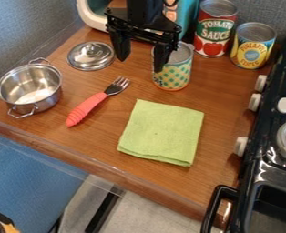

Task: Move the red spatula on top of the green cloth

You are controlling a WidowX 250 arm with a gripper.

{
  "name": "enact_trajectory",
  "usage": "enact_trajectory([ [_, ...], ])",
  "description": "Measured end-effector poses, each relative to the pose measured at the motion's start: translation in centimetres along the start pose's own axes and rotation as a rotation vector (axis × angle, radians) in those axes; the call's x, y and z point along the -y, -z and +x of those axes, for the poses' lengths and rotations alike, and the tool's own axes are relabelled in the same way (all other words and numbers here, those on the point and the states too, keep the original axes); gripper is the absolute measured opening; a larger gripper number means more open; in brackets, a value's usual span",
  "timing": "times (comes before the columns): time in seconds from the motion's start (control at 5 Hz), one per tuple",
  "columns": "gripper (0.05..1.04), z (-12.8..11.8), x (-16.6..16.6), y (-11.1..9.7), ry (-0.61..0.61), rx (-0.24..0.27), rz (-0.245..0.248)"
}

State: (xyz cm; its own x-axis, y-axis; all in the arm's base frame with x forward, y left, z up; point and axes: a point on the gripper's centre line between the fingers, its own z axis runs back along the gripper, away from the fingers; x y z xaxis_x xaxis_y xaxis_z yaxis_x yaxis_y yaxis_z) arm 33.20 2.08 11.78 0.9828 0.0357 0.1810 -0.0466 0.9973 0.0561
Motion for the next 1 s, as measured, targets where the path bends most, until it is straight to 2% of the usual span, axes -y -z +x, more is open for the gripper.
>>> enact_trajectory([
  [0.2, 1.001, -0.4, 0.2, 1.0, 0.006, -0.031, -0.009],
  [0.4, 1.001, -0.8, -2.6, 1.9, 0.015, -0.013, -0.077],
  [0.6, 1.001, -1.2, -5.6, 3.1, -0.013, -0.014, -0.104],
  [0.8, 1.001, -3.0, -9.9, 5.5, -0.057, -0.031, -0.109],
  [1.0, 0.999, -4.6, -10.1, 7.3, -0.004, -0.066, -0.092],
])
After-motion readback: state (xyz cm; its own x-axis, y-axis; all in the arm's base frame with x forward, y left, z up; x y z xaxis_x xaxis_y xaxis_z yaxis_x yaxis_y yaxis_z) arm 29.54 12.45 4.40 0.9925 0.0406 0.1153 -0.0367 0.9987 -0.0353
